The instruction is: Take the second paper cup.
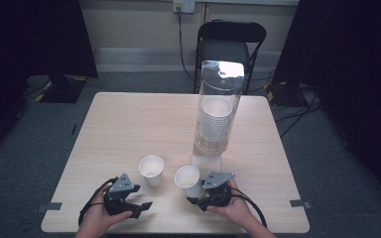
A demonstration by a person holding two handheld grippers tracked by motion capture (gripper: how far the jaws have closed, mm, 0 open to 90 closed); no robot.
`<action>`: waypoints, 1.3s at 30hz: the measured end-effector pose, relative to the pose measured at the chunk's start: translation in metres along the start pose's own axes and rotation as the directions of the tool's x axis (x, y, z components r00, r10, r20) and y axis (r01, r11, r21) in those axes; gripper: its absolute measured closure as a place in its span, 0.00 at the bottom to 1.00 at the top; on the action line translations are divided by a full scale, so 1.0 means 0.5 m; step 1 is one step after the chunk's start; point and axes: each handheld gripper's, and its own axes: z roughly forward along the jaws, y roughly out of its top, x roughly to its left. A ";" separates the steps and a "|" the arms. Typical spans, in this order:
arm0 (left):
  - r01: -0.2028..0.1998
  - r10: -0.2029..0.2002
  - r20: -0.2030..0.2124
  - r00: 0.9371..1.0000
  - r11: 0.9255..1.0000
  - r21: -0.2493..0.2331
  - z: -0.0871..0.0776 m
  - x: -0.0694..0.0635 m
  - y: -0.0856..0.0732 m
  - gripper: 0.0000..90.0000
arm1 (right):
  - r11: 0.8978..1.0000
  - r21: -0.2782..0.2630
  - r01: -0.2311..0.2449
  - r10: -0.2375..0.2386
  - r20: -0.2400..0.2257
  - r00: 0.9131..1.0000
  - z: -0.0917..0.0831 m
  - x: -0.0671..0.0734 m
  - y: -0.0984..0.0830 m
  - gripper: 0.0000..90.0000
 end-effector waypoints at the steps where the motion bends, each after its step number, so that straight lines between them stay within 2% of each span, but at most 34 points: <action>1: -0.017 0.017 0.013 1.000 1.000 0.008 0.002 -0.009 0.002 0.28 | 1.000 0.003 -0.002 0.002 -0.006 1.000 0.001 0.002 -0.001 0.40; 3: -0.030 0.030 0.021 0.999 1.000 0.006 0.006 -0.017 0.005 0.29 | 1.000 0.008 0.001 0.000 -0.016 1.000 0.003 0.004 -0.003 0.40; 4: -0.037 0.037 0.047 0.998 0.999 -0.005 0.013 -0.029 0.012 0.29 | 1.000 0.008 0.003 -0.003 -0.019 1.000 0.003 0.004 -0.004 0.40; 6: -0.044 0.045 0.057 0.997 0.999 -0.011 0.019 -0.038 0.018 0.30 | 1.000 0.011 0.004 -0.004 -0.024 1.000 0.003 0.007 -0.004 0.40; 7: -0.067 0.068 0.063 0.996 0.998 -0.018 0.026 -0.049 0.027 0.30 | 1.000 0.012 0.010 -0.010 -0.029 1.000 0.003 0.008 -0.004 0.40; 10: -0.088 0.090 0.064 0.994 0.995 -0.035 0.036 -0.062 0.040 0.31 | 0.999 0.026 0.031 -0.030 -0.039 0.999 0.006 0.012 -0.003 0.40; 13: -0.092 0.097 0.057 0.994 0.993 -0.080 0.046 -0.069 0.051 0.32 | 0.999 0.022 0.029 -0.028 -0.052 0.998 0.010 0.014 0.000 0.40; 14: -0.092 0.097 0.057 0.994 0.993 -0.080 0.046 -0.069 0.051 0.32 | 0.999 0.022 0.029 -0.028 -0.052 0.998 0.010 0.014 0.000 0.40; 15: -0.094 0.099 0.054 0.994 0.992 -0.088 0.047 -0.069 0.054 0.32 | 0.998 0.039 0.041 -0.038 -0.072 0.997 0.015 0.016 0.002 0.40; 17: -0.088 0.096 0.065 0.993 0.989 -0.121 0.052 -0.071 0.060 0.34 | 0.996 0.065 0.063 -0.058 -0.072 0.996 0.021 0.021 0.004 0.40; 19: -0.101 0.110 0.067 0.992 0.987 -0.126 0.055 -0.073 0.064 0.35 | 0.994 0.074 0.075 -0.069 -0.071 0.995 0.026 0.023 0.007 0.40; 26: -0.123 0.133 0.072 0.988 0.983 -0.133 0.069 -0.081 0.073 0.36 | 0.995 0.080 0.060 -0.053 -0.082 0.995 0.028 0.023 0.008 0.39; 31: -0.132 0.143 0.070 0.987 0.980 -0.148 0.068 -0.082 0.079 0.36 | 0.995 0.094 0.038 -0.032 -0.068 0.997 0.023 0.021 0.004 0.27; 35: -0.137 0.146 0.063 0.987 0.981 -0.136 0.067 -0.079 0.076 0.36 | 0.995 0.099 0.015 -0.006 -0.084 0.996 0.009 0.009 -0.004 0.24; 37: -0.136 0.144 0.059 0.988 0.982 -0.128 0.067 -0.075 0.071 0.36 | 0.994 0.110 0.019 -0.008 -0.097 0.995 -0.001 0.002 -0.009 0.23; 39: -0.131 0.139 0.060 0.988 0.984 -0.122 0.068 -0.073 0.068 0.35 | 0.993 0.120 -0.002 0.013 -0.090 0.996 -0.011 -0.007 -0.014 0.21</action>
